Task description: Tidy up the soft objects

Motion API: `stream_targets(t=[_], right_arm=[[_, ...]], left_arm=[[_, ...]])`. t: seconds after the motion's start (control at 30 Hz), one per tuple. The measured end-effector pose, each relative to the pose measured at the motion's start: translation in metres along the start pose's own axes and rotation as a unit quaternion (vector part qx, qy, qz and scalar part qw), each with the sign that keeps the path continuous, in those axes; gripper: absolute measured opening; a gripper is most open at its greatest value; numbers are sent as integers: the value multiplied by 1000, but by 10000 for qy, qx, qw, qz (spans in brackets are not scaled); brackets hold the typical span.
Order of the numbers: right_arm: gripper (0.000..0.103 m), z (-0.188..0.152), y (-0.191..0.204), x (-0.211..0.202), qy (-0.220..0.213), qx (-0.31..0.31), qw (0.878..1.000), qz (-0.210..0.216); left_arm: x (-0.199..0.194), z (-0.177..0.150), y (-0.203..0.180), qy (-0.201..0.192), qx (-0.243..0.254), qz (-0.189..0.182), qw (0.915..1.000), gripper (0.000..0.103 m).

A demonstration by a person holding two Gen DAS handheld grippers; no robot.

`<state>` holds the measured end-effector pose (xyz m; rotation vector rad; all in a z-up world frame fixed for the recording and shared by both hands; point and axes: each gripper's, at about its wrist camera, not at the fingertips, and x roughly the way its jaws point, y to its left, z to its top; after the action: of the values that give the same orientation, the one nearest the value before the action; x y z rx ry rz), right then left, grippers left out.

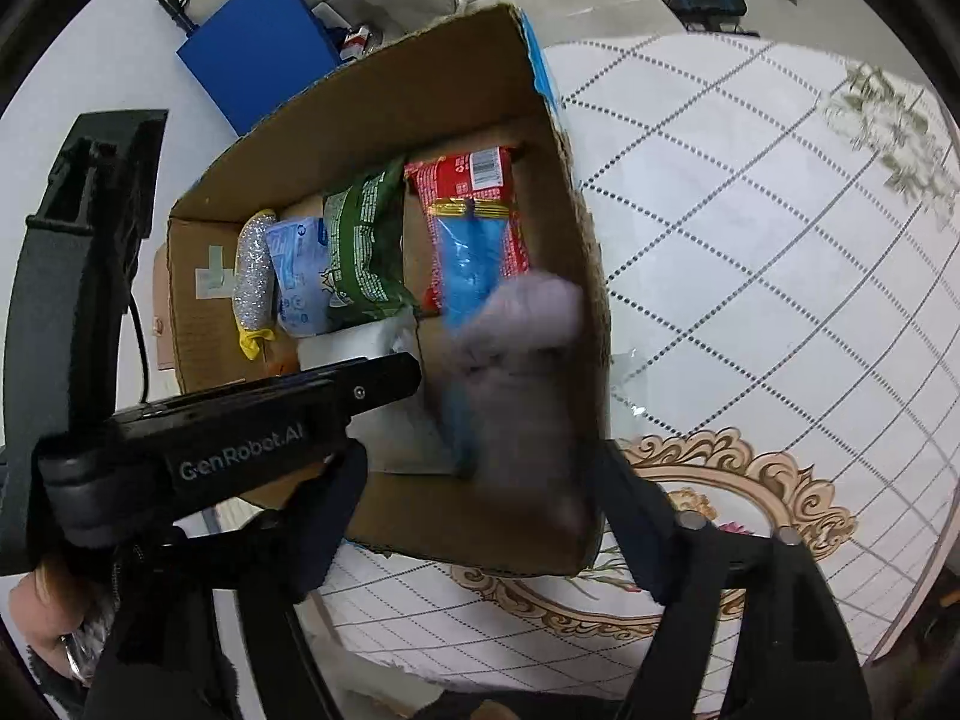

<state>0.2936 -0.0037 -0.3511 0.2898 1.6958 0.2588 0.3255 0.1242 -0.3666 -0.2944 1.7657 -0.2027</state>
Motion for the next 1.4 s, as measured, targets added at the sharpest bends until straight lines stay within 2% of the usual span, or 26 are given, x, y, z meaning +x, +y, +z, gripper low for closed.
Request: stream_targets(t=[0.1,0.27,0.33,0.5,0.67,0.7,0.73,0.83,0.93,1.23,1.4], right_arm=[[80,-1,4,-6,-53,-54,9999,-151],[80,-6,4,-15,-117,-139,9992,-361],[80,-9,4,-18,-172,-201,9983,-511],[80,-24,13,-20,-327,-448,9947,-867],[80,-32,26,-16,-466,-639,9907,-1106],[81,-33,27,-16,-485,-653,9903,-1129],[88,-34,29,-15,-499,-670,9900,-1141],[100,-36,33,-14,-557,-721,9894,-1132],[103,-35,37,-8,-585,-730,9889,-1151],[103,-34,41,-3,-746,-732,9824,-1545],[103,-54,49,-39,-1202,-895,9757,-1596]], left_arm=[[-9,-6,0,-133,-12,93,9999,35],[-36,-25,7,-704,-11,514,9962,40],[-48,-38,11,-976,-21,688,9928,46],[-68,-69,25,-1548,-136,1119,9815,50],[-76,-88,36,-1904,-231,1457,9706,72],[-77,-90,38,-1967,-255,1473,9690,80],[-77,-92,41,-2011,-270,1476,9680,89],[-78,-93,49,-2058,-307,1507,9664,96],[-76,-91,57,-2040,-373,1451,9675,101],[-82,-97,61,-2157,-429,1489,9641,102],[-114,-128,45,-2522,-380,1570,9541,102]])
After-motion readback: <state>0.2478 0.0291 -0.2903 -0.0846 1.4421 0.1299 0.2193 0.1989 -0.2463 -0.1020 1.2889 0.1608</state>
